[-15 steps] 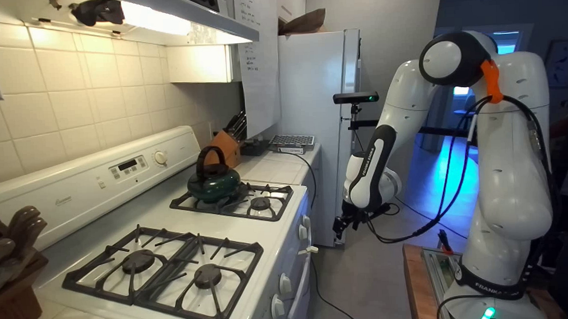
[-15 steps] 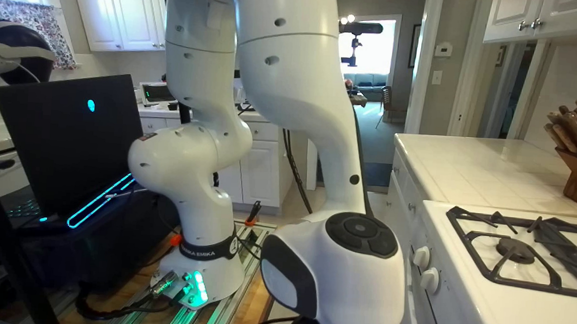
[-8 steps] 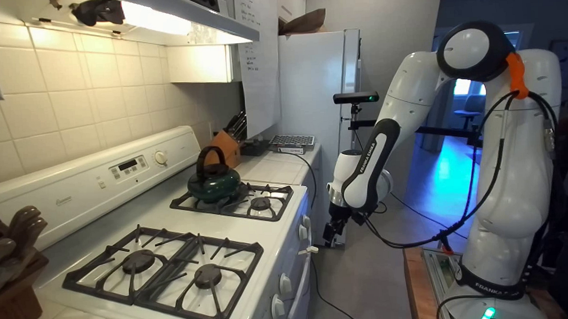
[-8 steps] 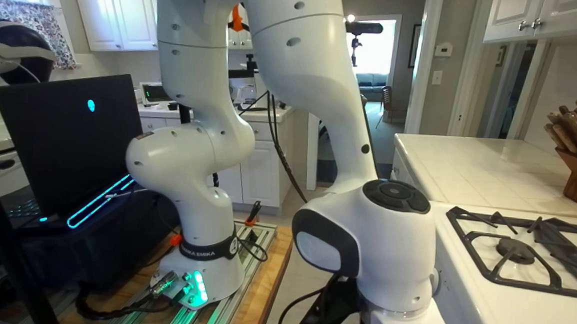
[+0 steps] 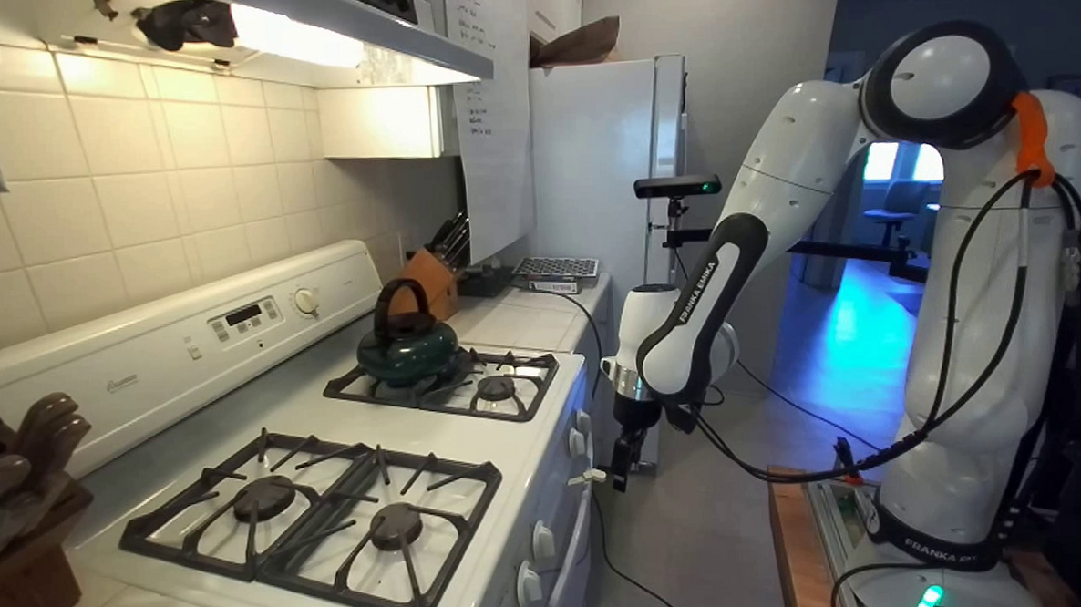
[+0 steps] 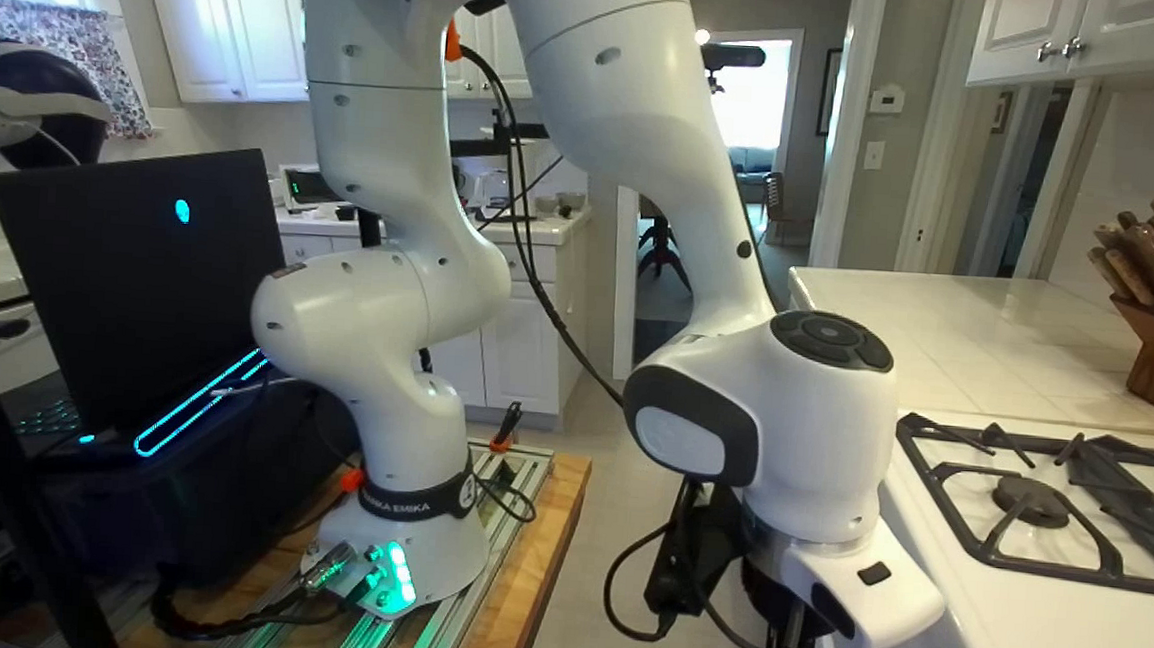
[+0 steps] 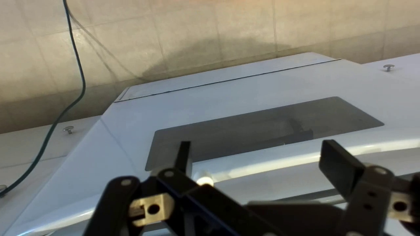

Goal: Move the white switch on the stove to the right.

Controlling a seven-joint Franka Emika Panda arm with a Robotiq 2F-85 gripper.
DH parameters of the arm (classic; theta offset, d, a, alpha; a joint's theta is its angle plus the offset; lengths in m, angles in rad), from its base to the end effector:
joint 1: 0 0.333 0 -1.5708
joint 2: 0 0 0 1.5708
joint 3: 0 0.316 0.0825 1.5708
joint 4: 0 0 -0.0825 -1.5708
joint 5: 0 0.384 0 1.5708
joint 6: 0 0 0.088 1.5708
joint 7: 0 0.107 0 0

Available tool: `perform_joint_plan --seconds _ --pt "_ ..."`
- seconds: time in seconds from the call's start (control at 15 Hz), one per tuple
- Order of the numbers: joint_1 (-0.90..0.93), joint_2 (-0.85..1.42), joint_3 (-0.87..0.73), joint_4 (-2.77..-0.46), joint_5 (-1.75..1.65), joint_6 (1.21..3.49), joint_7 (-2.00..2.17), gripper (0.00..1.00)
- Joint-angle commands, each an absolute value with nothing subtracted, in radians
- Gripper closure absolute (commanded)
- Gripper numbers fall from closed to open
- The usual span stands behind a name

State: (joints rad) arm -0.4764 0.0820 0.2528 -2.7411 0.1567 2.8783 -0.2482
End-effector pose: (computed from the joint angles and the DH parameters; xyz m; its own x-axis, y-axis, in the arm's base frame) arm 0.3887 -0.0951 0.2010 0.9895 -0.1282 0.0664 -0.1246 -0.9907 -0.0548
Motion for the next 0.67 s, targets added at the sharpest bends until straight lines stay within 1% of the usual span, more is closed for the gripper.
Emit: perform_joint_plan --seconds 0.0,0.27,0.6 --pt "-0.304 -0.019 0.129 -2.756 0.167 2.76 -0.233 0.0" --pt "-0.184 -0.079 0.047 -2.753 0.077 2.679 -0.098 0.0" --pt "-0.115 -0.158 0.026 -2.752 0.036 2.589 0.017 0.0"
